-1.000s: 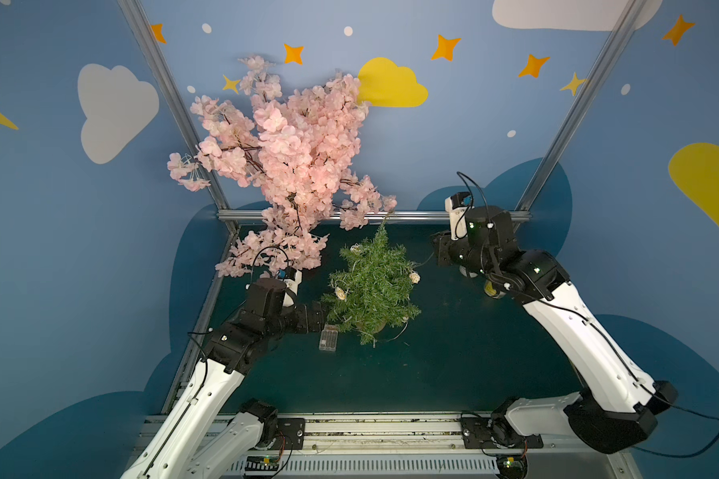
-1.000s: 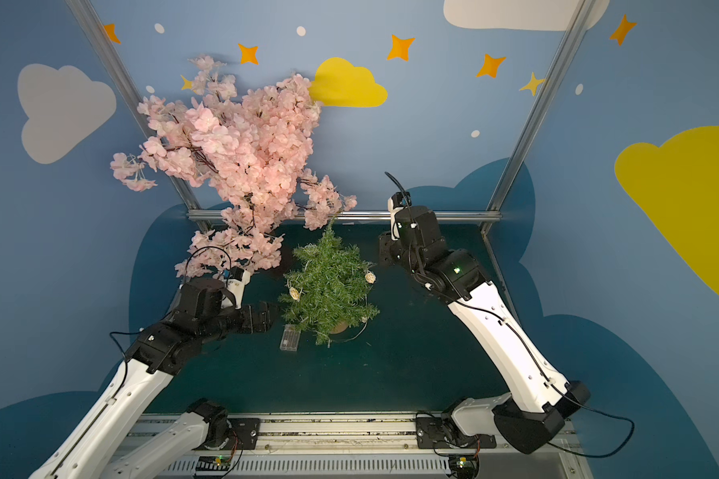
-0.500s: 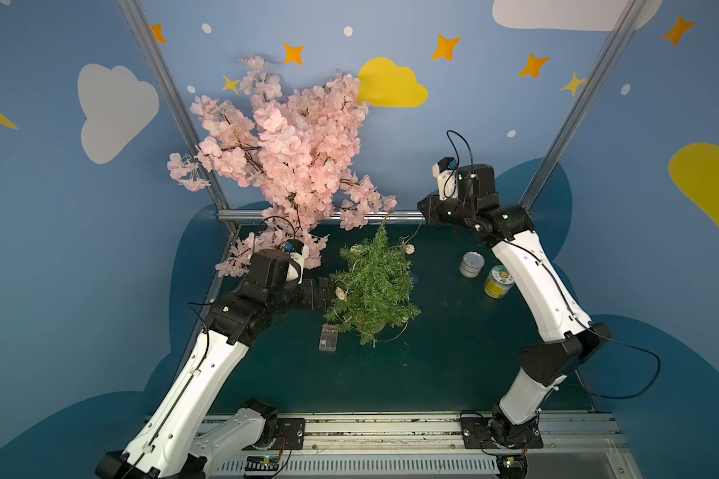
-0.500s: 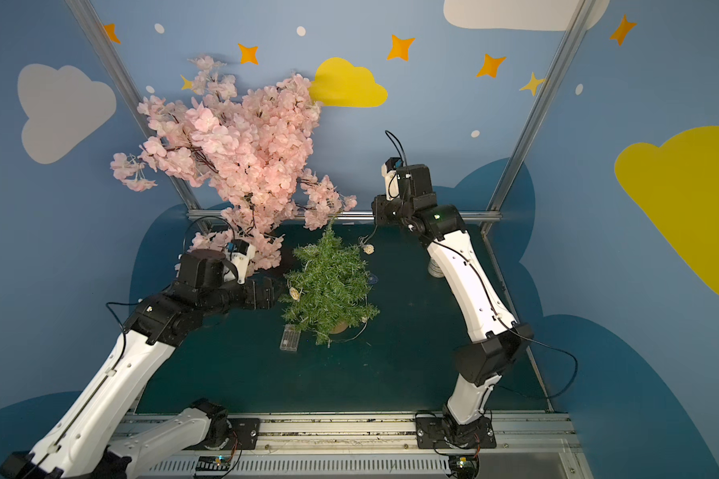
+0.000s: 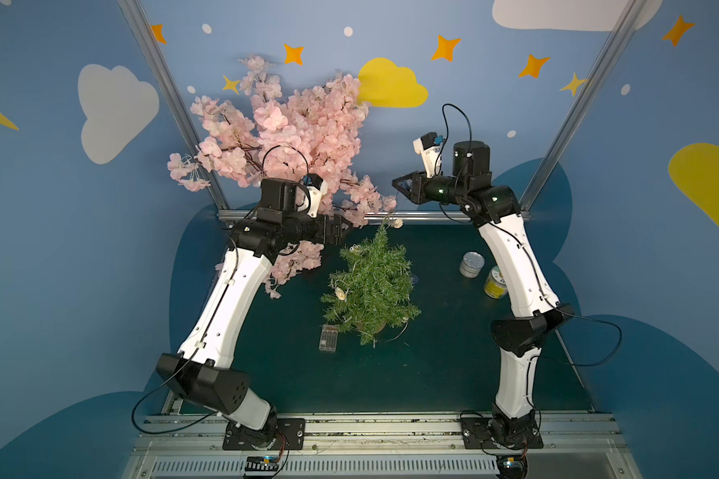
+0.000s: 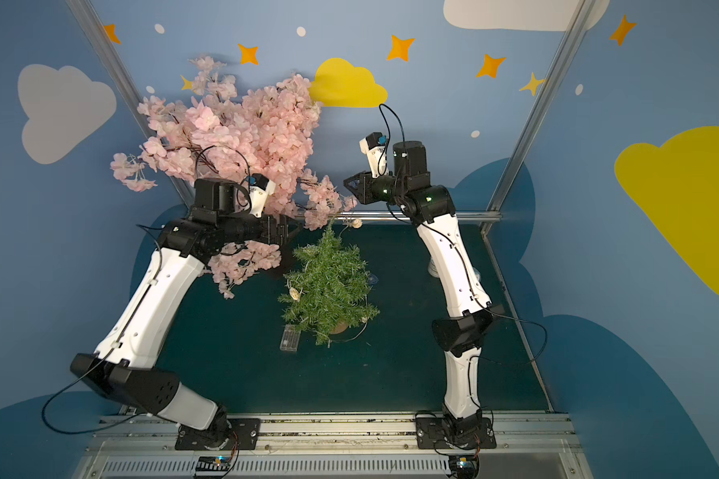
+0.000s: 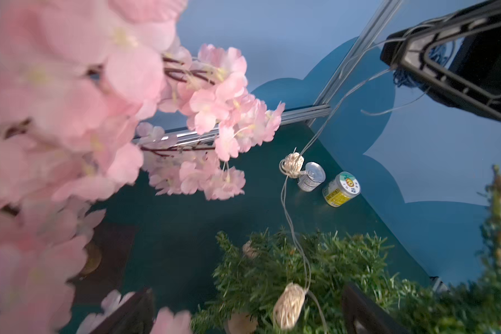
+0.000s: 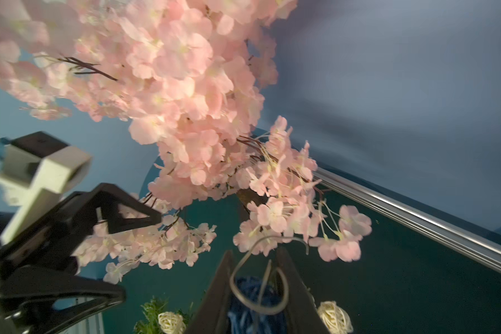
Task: Remove string lights from the small christmas tree
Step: Remove the light string from the Christmas tree.
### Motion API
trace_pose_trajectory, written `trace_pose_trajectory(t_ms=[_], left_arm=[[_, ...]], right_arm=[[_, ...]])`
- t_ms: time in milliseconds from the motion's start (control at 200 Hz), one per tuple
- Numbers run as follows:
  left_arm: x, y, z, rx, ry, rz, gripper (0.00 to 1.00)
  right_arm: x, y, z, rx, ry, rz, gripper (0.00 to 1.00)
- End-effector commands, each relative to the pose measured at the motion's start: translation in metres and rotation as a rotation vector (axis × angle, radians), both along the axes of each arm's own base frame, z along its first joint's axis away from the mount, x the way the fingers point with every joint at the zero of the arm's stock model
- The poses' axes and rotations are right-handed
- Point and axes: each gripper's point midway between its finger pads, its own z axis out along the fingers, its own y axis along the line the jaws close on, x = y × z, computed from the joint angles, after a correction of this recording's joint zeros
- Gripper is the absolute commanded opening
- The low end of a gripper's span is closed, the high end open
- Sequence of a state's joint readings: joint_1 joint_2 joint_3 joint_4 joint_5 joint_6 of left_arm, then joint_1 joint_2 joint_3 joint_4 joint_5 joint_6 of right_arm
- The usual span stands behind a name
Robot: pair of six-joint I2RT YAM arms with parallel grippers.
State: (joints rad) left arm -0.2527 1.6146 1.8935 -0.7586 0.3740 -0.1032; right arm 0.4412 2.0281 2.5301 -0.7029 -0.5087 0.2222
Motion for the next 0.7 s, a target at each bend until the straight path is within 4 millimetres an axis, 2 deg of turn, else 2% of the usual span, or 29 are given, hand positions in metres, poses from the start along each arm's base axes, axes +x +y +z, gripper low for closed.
trace_pose_trajectory(t_ms=[0, 100, 406, 541, 696], left_arm=[[0.001, -0.032, 0.016, -0.035, -0.066, -0.179, 1.0], [0.01, -0.051, 0.009, -0.038, -0.087, -0.24, 1.0], [0.025, -0.085, -0.01, -0.033, -0.125, -0.318, 1.0], [0.029, -0.098, -0.013, -0.057, -0.188, -0.358, 1.0], [0.04, -0.105, -0.013, -0.052, -0.234, -0.349, 1.0]], right_arm=[[-0.008, 0.016, 0.026, 0.119, -0.036, 0.113, 0.22], [-0.007, 0.021, 0.035, 0.174, -0.035, 0.14, 0.21], [-0.016, 0.029, 0.06, 0.282, -0.027, 0.196, 0.21], [-0.022, 0.03, 0.064, 0.291, -0.025, 0.209, 0.21], [-0.027, 0.034, 0.063, 0.295, -0.005, 0.229, 0.2]])
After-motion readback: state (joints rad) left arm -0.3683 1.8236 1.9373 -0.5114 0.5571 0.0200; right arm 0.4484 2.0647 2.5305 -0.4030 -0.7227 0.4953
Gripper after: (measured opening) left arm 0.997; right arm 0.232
